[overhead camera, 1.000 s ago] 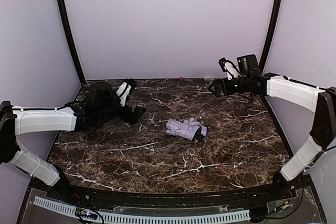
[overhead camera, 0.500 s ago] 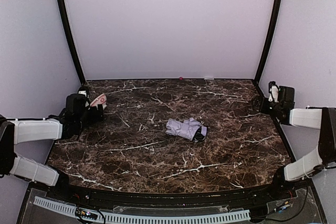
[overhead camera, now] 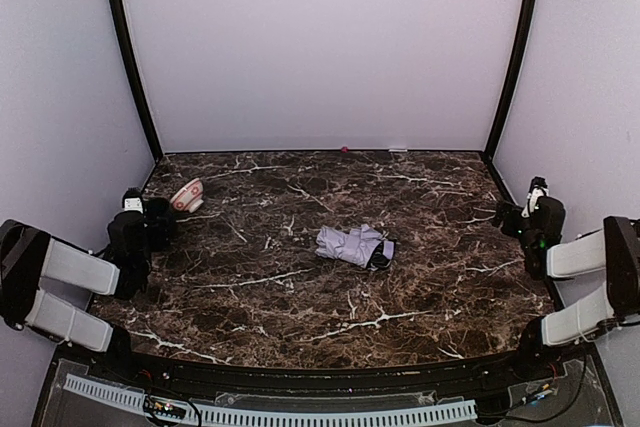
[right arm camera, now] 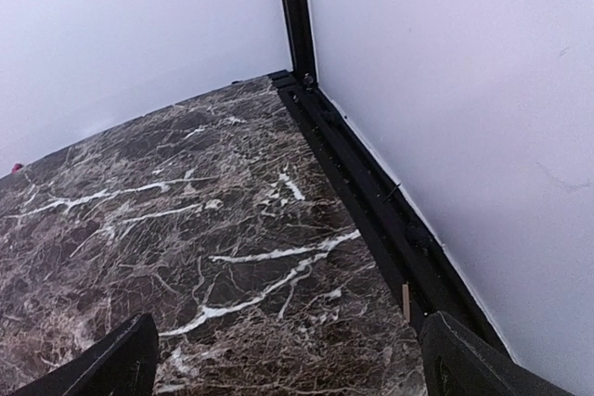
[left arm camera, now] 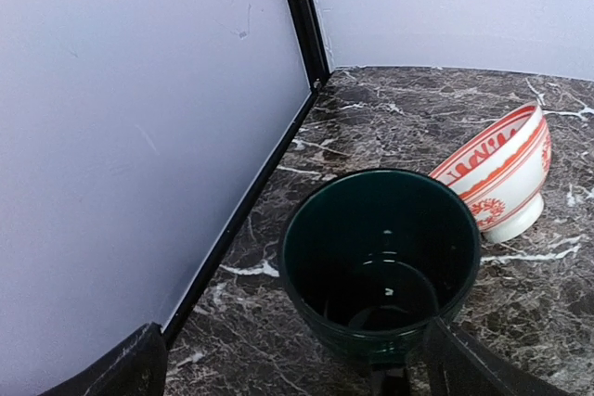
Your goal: Put away the umbrella
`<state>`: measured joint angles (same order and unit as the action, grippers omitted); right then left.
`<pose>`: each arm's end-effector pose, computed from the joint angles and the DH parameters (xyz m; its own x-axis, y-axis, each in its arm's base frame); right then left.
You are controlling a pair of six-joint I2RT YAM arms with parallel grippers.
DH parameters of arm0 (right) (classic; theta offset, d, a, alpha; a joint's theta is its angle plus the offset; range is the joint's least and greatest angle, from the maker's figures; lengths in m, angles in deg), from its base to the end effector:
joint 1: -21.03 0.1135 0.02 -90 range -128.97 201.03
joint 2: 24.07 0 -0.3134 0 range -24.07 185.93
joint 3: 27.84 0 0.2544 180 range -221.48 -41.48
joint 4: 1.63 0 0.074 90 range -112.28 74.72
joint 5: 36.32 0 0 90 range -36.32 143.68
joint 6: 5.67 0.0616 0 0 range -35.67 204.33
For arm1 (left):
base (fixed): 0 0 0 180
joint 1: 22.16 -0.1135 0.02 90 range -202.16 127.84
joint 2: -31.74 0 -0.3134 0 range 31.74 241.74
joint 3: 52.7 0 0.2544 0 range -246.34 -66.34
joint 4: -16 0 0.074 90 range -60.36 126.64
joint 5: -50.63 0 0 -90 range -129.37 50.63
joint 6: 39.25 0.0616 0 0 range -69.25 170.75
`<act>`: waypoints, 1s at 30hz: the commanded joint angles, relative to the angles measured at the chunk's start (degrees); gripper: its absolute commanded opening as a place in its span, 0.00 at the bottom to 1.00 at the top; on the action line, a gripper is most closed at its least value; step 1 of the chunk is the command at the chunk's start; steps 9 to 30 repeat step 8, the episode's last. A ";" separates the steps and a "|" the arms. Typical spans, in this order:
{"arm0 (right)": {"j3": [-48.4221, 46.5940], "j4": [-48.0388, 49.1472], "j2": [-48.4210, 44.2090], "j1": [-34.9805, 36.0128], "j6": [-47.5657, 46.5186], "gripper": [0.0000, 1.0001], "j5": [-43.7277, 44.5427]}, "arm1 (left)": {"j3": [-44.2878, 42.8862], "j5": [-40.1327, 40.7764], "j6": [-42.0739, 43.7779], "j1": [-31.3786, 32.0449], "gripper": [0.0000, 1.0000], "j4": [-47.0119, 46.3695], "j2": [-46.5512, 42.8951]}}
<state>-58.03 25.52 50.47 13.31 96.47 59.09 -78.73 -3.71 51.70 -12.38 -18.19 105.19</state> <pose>0.2446 -0.0390 0.1977 -0.2396 0.2438 -0.9398 0.2796 0.9443 0.1736 0.2265 -0.0026 0.1982 -0.2325 0.0537 -0.9711 -0.4174 0.8963 0.1495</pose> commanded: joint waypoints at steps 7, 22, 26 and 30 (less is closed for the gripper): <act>0.36 13.79 3.46 -0.24 1.04 1.00 6.34 | 2.03 -6.17 7.90 -1.61 0.99 -23.69 5.63; 0.37 14.26 3.69 -0.23 1.04 1.00 6.08 | 2.09 -6.57 8.13 -1.65 0.99 -24.33 5.90; 0.37 14.26 3.69 -0.23 1.04 1.00 6.08 | 2.09 -6.57 8.13 -1.65 0.99 -24.33 5.90; 0.37 14.26 3.69 -0.23 1.04 1.00 6.08 | 2.09 -6.57 8.13 -1.65 0.99 -24.33 5.90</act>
